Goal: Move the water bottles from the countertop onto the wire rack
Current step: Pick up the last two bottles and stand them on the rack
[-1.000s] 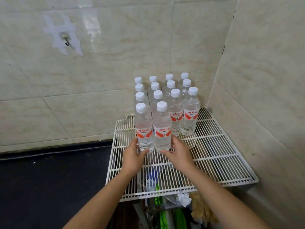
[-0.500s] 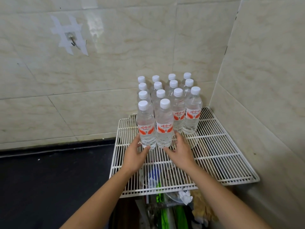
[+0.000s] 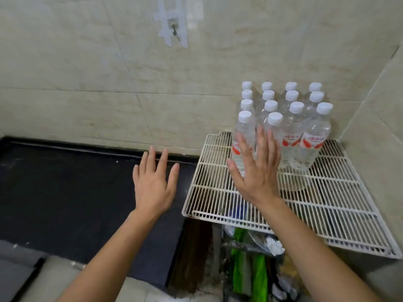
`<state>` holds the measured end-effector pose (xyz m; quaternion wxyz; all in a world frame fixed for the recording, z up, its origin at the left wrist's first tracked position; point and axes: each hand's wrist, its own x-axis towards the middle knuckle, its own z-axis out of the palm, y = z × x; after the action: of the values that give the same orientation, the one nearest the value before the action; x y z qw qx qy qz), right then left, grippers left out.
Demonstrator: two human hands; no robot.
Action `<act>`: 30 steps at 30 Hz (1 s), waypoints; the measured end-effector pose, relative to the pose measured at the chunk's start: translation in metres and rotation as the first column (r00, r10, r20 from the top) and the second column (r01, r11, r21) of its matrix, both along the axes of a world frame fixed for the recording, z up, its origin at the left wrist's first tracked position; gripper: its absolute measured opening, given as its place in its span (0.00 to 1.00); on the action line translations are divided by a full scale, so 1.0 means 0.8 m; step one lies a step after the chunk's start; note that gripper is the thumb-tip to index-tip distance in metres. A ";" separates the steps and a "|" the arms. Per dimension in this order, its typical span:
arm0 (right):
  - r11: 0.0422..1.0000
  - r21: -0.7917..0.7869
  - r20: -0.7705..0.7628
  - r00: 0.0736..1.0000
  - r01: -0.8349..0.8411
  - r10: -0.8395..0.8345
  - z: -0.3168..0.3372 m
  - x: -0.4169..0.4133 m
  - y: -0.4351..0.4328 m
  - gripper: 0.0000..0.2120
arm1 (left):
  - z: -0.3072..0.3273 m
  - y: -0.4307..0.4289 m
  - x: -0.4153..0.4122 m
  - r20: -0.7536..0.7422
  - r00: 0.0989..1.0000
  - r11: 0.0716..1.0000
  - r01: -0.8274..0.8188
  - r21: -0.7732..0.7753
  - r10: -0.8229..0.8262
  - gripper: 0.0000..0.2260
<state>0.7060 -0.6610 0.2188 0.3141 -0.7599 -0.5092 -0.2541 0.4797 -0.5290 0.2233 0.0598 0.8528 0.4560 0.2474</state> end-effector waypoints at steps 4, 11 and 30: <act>0.984 -0.057 0.002 0.986 -0.167 0.167 -0.004 -0.097 0.062 0.32 | 0.005 0.025 -0.103 0.004 0.991 0.991 -0.130 0.033 0.130 0.30; 0.933 -0.117 -0.081 0.940 -0.340 0.332 -0.004 -0.339 0.213 0.29 | 0.026 0.091 -0.385 0.008 0.940 0.932 -0.338 0.127 0.340 0.29; 0.605 -0.335 -0.170 0.678 -0.722 0.715 -0.078 -0.834 0.508 0.30 | -0.043 0.245 -0.869 -0.234 0.761 0.791 -0.607 0.075 0.606 0.30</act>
<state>0.0386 -0.2543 0.1566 0.2429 -0.5388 -0.8066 0.0029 -0.2155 -0.3329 0.1891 -0.0780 0.6832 0.7114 0.1449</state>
